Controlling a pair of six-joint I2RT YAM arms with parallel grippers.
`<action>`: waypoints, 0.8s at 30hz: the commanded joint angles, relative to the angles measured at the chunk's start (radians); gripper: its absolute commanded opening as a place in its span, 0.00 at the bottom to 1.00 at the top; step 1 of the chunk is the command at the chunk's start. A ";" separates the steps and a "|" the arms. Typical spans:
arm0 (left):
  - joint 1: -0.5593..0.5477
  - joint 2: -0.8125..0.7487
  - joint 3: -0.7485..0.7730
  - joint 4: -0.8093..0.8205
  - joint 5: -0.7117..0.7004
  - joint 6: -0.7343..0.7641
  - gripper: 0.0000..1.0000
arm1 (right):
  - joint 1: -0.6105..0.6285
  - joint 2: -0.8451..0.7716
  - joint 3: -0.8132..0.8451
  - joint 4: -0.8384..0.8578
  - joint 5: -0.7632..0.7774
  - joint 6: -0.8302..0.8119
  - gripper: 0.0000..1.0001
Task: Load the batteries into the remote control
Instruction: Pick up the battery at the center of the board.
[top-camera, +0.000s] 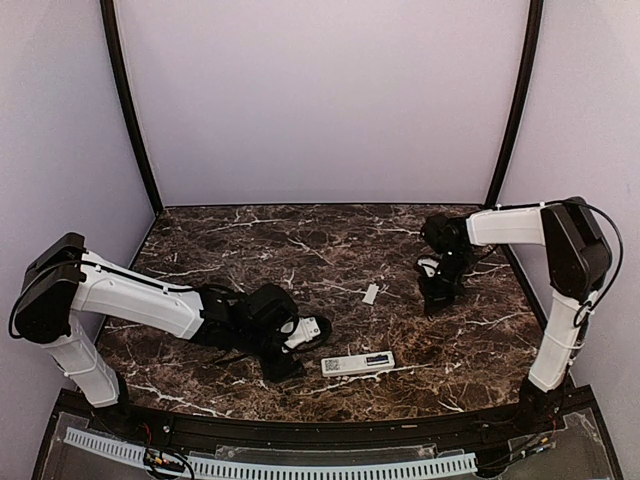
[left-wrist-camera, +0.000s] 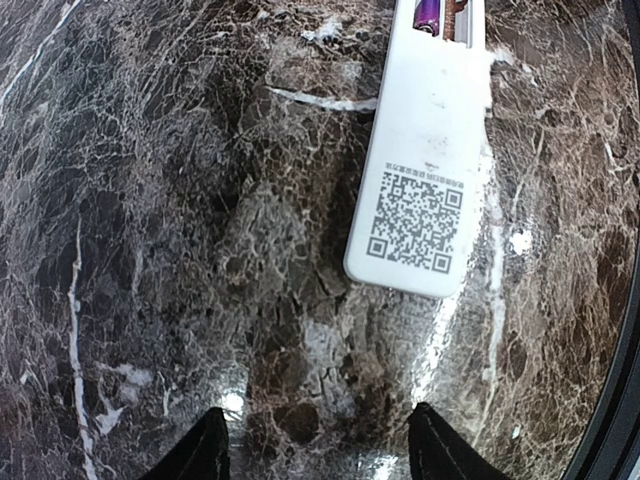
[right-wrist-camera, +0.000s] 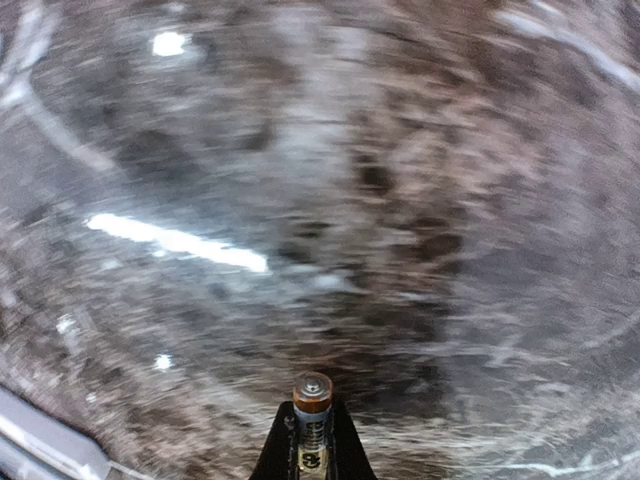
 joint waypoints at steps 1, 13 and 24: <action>0.006 -0.013 0.010 -0.016 -0.007 -0.008 0.60 | 0.038 -0.134 0.043 0.116 -0.394 -0.159 0.00; 0.006 -0.027 0.025 0.031 0.044 0.036 0.60 | 0.144 -0.750 -0.296 0.858 -0.909 -0.611 0.00; 0.006 -0.017 -0.015 0.198 0.161 0.167 0.63 | 0.152 -0.783 -0.262 0.711 -0.851 -0.770 0.00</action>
